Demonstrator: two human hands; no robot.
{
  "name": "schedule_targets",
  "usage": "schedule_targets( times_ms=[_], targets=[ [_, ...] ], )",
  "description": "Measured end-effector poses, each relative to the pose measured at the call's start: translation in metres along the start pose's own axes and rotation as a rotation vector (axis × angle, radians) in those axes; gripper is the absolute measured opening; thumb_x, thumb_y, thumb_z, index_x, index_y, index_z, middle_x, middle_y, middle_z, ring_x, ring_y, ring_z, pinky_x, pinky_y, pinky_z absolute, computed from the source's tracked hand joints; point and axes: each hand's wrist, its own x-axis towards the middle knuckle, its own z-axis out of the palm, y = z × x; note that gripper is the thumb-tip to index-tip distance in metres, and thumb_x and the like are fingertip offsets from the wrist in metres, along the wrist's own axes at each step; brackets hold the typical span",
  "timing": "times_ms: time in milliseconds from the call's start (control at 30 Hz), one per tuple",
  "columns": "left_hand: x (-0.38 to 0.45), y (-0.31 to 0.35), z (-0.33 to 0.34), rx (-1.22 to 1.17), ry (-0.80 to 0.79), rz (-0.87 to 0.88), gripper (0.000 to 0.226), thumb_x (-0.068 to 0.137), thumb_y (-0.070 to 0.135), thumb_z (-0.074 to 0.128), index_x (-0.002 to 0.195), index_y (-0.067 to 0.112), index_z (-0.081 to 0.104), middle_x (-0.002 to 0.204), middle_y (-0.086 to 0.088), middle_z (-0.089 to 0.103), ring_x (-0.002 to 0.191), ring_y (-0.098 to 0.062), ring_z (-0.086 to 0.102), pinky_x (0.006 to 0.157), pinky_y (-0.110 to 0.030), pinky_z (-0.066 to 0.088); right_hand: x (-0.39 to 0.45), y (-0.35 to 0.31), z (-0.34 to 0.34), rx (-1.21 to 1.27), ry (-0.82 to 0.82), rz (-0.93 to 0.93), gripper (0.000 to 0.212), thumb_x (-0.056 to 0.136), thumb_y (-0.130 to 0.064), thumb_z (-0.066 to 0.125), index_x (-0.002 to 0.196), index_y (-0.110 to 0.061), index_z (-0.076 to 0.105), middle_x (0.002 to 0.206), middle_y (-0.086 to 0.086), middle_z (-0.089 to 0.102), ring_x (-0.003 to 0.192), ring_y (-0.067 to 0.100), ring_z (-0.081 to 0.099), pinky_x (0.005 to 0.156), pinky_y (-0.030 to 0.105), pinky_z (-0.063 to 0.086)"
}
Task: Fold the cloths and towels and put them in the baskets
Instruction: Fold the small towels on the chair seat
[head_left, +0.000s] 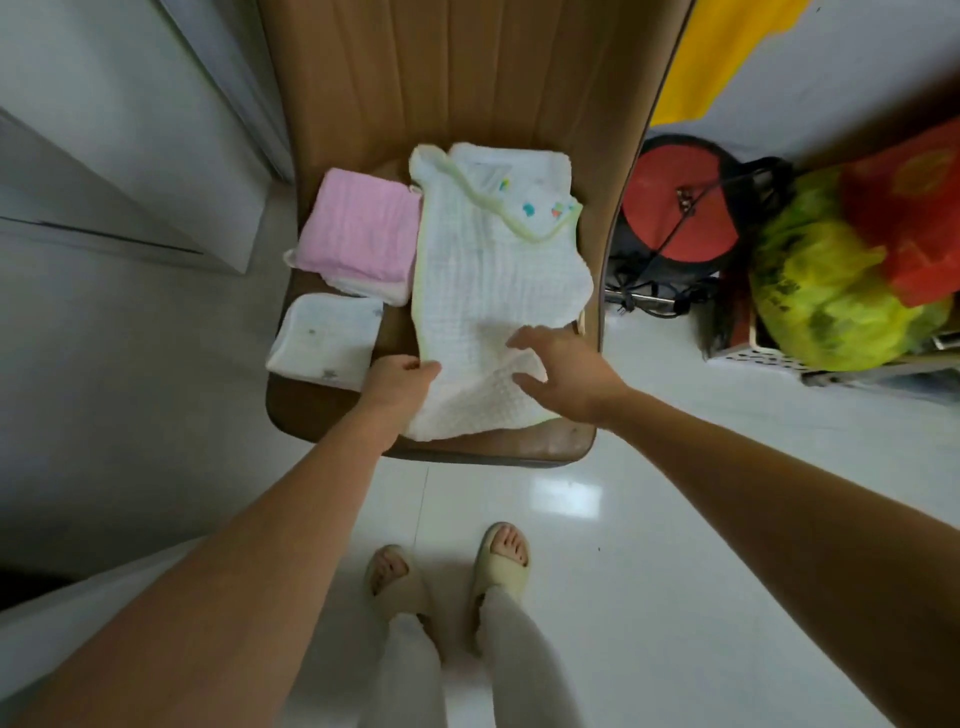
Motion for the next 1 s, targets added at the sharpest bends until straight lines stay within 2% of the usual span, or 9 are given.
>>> schedule_targets(
  times_ms=[133, 200, 300, 433, 600, 700, 800, 900, 1000],
  targets=[
    [0.005, -0.037, 0.014, 0.123, -0.051, 0.028, 0.044, 0.086, 0.026, 0.068, 0.121, 0.005, 0.052, 0.112, -0.008, 0.056, 0.099, -0.022, 0.054, 0.081, -0.033, 0.046, -0.035, 0.019, 0.041, -0.259, 0.028, -0.073, 0.029, 0.083, -0.014, 0.062, 0.11, -0.008, 0.054, 0.111, 0.009, 0.053, 0.103, 0.028, 0.049, 0.074, 0.036, 0.043],
    [0.006, -0.054, 0.02, 0.246, 0.018, 0.06, 0.049, 0.083, 0.024, 0.071, 0.121, 0.003, 0.049, 0.113, -0.01, 0.054, 0.101, -0.025, 0.053, 0.078, -0.034, 0.046, -0.045, 0.027, 0.058, -0.386, 0.021, -0.102, 0.03, 0.077, -0.004, 0.064, 0.106, -0.007, 0.056, 0.107, 0.012, 0.055, 0.096, 0.03, 0.052, 0.071, 0.038, 0.046],
    [0.011, -0.07, 0.026, 0.28, 0.105, 0.101, 0.029, 0.085, 0.019, 0.067, 0.105, 0.003, 0.053, 0.102, -0.01, 0.055, 0.092, -0.023, 0.054, 0.07, -0.031, 0.043, -0.048, 0.04, 0.077, -0.464, -0.001, -0.077, 0.051, 0.071, 0.003, 0.068, 0.118, -0.009, 0.053, 0.118, 0.011, 0.054, 0.102, 0.031, 0.054, 0.079, 0.038, 0.05],
    [0.017, -0.08, 0.032, 0.154, 0.132, 0.094, 0.013, 0.092, 0.015, 0.055, 0.097, 0.003, 0.057, 0.095, -0.011, 0.057, 0.088, -0.023, 0.054, 0.071, -0.031, 0.043, -0.033, 0.041, 0.089, -0.564, 0.08, -0.089, 0.057, 0.057, 0.003, 0.076, 0.111, -0.005, 0.06, 0.091, 0.014, 0.062, 0.079, 0.032, 0.059, 0.068, 0.037, 0.05],
    [0.002, -0.063, 0.022, -0.091, 0.159, 0.062, 0.014, 0.094, 0.02, 0.056, 0.104, 0.01, 0.055, 0.1, -0.007, 0.057, 0.09, -0.021, 0.055, 0.073, -0.029, 0.043, -0.041, 0.026, 0.071, -0.312, 0.137, 0.084, 0.016, 0.08, 0.0, 0.056, 0.096, -0.004, 0.054, 0.097, 0.014, 0.051, 0.069, 0.036, 0.055, 0.058, 0.042, 0.049],
    [-0.017, -0.032, 0.006, -0.153, 0.056, 0.023, 0.038, 0.087, 0.024, 0.068, 0.119, 0.01, 0.052, 0.107, -0.003, 0.058, 0.089, -0.018, 0.057, 0.064, -0.026, 0.046, -0.053, 0.008, 0.038, -0.198, 0.268, 0.045, 0.016, 0.079, 0.003, 0.053, 0.094, -0.002, 0.055, 0.1, 0.015, 0.052, 0.065, 0.038, 0.053, 0.055, 0.038, 0.044],
    [-0.047, 0.012, -0.017, -0.196, -0.045, 0.026, 0.056, 0.082, 0.019, 0.074, 0.13, 0.013, 0.045, 0.117, -0.002, 0.052, 0.101, -0.021, 0.055, 0.072, -0.033, 0.05, -0.067, -0.023, -0.016, -0.089, 0.458, 0.05, 0.012, 0.08, 0.006, 0.051, 0.089, 0.001, 0.057, 0.092, 0.016, 0.054, 0.066, 0.038, 0.052, 0.055, 0.037, 0.039],
    [-0.087, 0.055, -0.045, -0.126, -0.073, 0.175, 0.041, 0.087, 0.015, 0.068, 0.125, 0.014, 0.051, 0.12, -0.002, 0.048, 0.099, -0.019, 0.051, 0.063, -0.026, 0.047, -0.086, -0.058, -0.066, -0.059, 0.548, 0.056, 0.013, 0.081, 0.008, 0.048, 0.088, 0.002, 0.058, 0.088, 0.017, 0.054, 0.071, 0.037, 0.053, 0.056, 0.038, 0.04],
    [-0.127, 0.083, -0.07, 0.037, -0.131, 0.233, 0.013, 0.091, 0.008, 0.061, 0.104, 0.012, 0.062, 0.115, -0.007, 0.052, 0.091, -0.022, 0.052, 0.047, -0.019, 0.044, -0.111, -0.087, -0.098, -0.118, 0.468, 0.033, 0.016, 0.078, 0.003, 0.046, 0.088, -0.001, 0.058, 0.087, 0.016, 0.054, 0.073, 0.037, 0.054, 0.058, 0.041, 0.043]
  ],
)
